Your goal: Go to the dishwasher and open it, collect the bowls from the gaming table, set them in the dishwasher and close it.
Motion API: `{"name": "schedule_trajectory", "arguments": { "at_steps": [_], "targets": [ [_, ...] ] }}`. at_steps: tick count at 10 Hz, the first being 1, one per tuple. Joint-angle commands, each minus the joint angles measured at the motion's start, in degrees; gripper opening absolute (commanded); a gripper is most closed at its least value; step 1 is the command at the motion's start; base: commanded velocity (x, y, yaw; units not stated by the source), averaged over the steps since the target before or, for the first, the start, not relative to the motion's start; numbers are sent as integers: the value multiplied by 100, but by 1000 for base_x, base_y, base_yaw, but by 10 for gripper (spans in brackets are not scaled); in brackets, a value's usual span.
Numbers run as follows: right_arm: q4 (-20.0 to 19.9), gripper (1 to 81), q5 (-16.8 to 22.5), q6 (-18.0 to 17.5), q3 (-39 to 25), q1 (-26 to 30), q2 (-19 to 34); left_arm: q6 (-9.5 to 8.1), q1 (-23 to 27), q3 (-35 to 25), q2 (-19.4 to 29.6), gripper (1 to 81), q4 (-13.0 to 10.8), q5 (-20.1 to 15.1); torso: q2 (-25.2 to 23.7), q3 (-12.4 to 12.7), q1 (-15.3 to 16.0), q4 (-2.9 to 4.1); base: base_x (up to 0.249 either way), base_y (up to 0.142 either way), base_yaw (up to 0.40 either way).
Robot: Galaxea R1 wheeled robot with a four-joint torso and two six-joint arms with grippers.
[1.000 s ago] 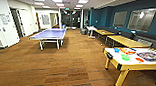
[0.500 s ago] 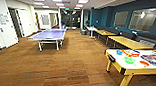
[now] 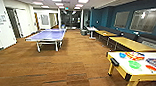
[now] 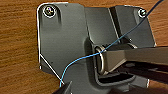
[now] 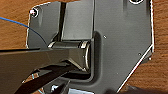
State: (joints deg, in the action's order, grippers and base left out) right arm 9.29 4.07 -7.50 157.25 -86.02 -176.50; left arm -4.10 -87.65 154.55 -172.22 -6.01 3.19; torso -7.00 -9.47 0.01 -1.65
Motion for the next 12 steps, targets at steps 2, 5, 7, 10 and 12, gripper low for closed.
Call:
{"name": "schedule_trajectory", "arguments": {
  "at_steps": [2,5,7,10,12],
  "targets": [
    [3,811,305,11,-28,274,-20,49,261,-4,11,811,-41,-302,0,0,0,0,232,0,0],
    [3,811,305,11,-37,291,-29,40,261,-4,11,811,-32,-302,2,0,7,0,152,0,0],
    [3,811,305,11,-28,291,-37,40,261,-4,20,811,3,-302,0,0,2,0,99,0,0],
    [3,811,305,11,-28,282,-37,40,261,-4,20,811,21,-302,4,0,7,0,0,0,0],
    [3,811,305,11,-37,273,-37,40,261,-4,29,811,21,-302,2,0,0,0,0,0,0]
  ]
}}
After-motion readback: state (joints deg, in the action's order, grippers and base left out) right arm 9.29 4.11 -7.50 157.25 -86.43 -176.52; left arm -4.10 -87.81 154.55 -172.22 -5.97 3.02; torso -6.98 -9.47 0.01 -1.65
